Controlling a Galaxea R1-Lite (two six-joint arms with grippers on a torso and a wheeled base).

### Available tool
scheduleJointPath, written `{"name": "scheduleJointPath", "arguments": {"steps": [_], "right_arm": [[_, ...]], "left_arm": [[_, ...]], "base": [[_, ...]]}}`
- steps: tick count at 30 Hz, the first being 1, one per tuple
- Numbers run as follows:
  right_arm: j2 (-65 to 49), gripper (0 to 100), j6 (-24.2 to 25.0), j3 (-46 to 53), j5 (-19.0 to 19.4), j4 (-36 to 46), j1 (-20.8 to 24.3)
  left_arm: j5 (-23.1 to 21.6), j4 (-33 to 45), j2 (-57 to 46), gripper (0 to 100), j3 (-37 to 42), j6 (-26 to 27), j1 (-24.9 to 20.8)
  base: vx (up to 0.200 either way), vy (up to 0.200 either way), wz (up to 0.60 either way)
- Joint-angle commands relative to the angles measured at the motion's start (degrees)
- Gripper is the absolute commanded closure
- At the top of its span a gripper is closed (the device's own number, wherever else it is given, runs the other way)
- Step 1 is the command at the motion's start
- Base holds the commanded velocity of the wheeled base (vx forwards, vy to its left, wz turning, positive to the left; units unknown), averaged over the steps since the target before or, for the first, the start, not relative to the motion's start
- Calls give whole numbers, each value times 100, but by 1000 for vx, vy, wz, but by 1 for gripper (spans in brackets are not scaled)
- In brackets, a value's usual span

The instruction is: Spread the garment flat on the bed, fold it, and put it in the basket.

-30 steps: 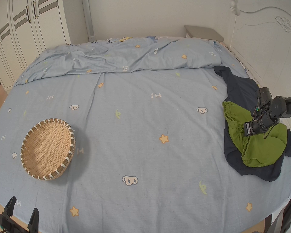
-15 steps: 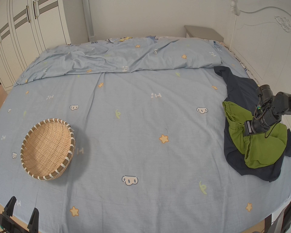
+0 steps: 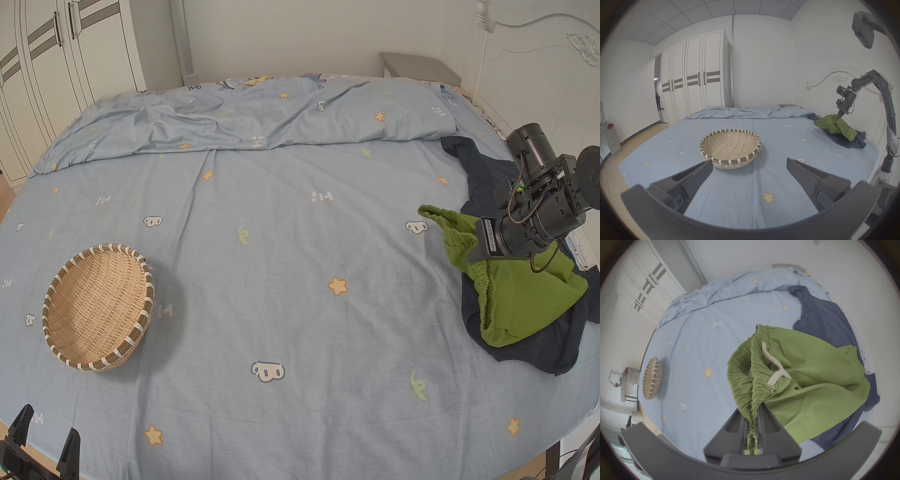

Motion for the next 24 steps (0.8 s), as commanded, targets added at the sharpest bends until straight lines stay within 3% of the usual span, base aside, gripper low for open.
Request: {"name": "scheduleJointPath", "arguments": {"steps": [1, 6, 15, 20, 24], "right_arm": [[-320, 100, 683, -105, -226, 51, 1195], [-136, 100, 1219, -588, -674, 60, 2197], [1051, 100, 2098, -1766, -1290, -10, 3471], [1560, 100, 2440, -2645, -1465, -19, 3823], [1701, 100, 2458, -2678, -1465, -28, 3875]], "left_arm": [[-1, -1, -93, 0, 92, 0, 1], [-19, -1, -93, 0, 101, 26, 10], [-54, -1, -93, 0, 101, 17, 1], [-45, -1, -93, 0, 92, 26, 1], [-28, -1, -93, 0, 92, 0, 1]], "base": [[0, 0, 0], [0, 0, 0], [0, 0, 0], [0, 0, 0], [0, 0, 0]]}}
